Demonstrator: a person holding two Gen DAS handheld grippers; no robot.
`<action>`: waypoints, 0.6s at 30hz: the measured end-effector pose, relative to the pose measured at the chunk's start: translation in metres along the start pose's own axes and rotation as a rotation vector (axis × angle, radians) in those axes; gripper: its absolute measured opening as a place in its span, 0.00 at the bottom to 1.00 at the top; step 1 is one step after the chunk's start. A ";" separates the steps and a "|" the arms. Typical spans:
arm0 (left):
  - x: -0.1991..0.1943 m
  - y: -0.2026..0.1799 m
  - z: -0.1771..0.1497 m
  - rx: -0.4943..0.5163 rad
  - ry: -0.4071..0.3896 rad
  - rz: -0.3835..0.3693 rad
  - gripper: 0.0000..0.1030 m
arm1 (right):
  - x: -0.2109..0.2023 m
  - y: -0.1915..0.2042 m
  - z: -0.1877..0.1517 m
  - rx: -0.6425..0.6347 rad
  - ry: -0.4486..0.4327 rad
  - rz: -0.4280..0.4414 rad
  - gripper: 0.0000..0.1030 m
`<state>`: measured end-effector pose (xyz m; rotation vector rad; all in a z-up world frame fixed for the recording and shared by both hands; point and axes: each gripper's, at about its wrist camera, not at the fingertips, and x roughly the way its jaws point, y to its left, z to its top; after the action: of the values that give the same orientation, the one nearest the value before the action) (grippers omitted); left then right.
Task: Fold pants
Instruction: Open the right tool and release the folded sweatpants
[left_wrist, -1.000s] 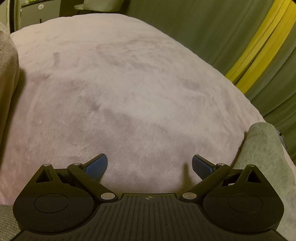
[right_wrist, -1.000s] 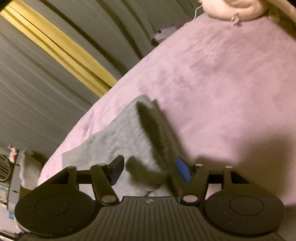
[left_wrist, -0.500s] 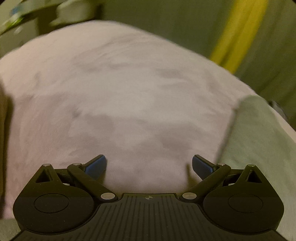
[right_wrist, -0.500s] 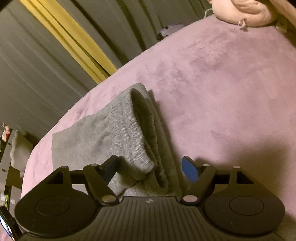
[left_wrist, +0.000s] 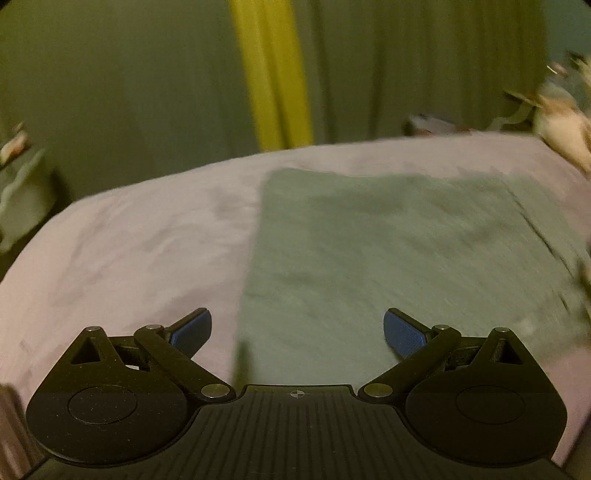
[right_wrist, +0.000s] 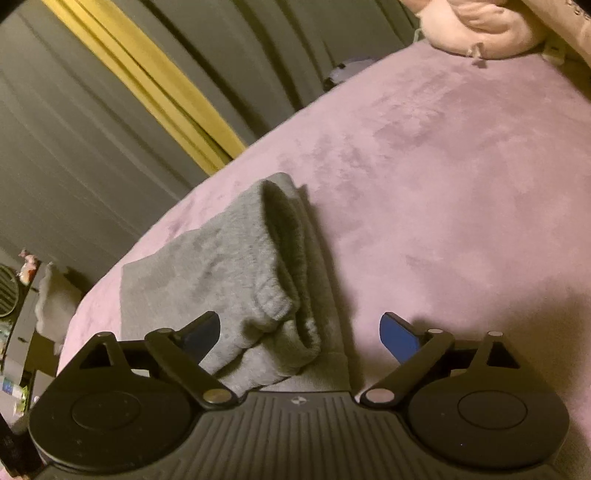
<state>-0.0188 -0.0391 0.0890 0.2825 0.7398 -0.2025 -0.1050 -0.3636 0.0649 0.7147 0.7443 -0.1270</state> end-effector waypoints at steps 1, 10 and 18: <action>0.001 -0.007 -0.004 0.030 0.002 -0.006 0.99 | 0.002 -0.001 0.000 0.002 0.003 0.001 0.93; 0.025 0.012 -0.021 -0.145 0.125 -0.148 1.00 | 0.015 -0.021 0.003 0.142 0.060 -0.018 0.94; 0.010 0.002 -0.002 -0.008 0.046 -0.076 1.00 | 0.017 -0.024 0.003 0.165 0.070 -0.029 0.95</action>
<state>-0.0119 -0.0375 0.0811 0.2519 0.7972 -0.2661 -0.0995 -0.3815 0.0416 0.8692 0.8182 -0.1922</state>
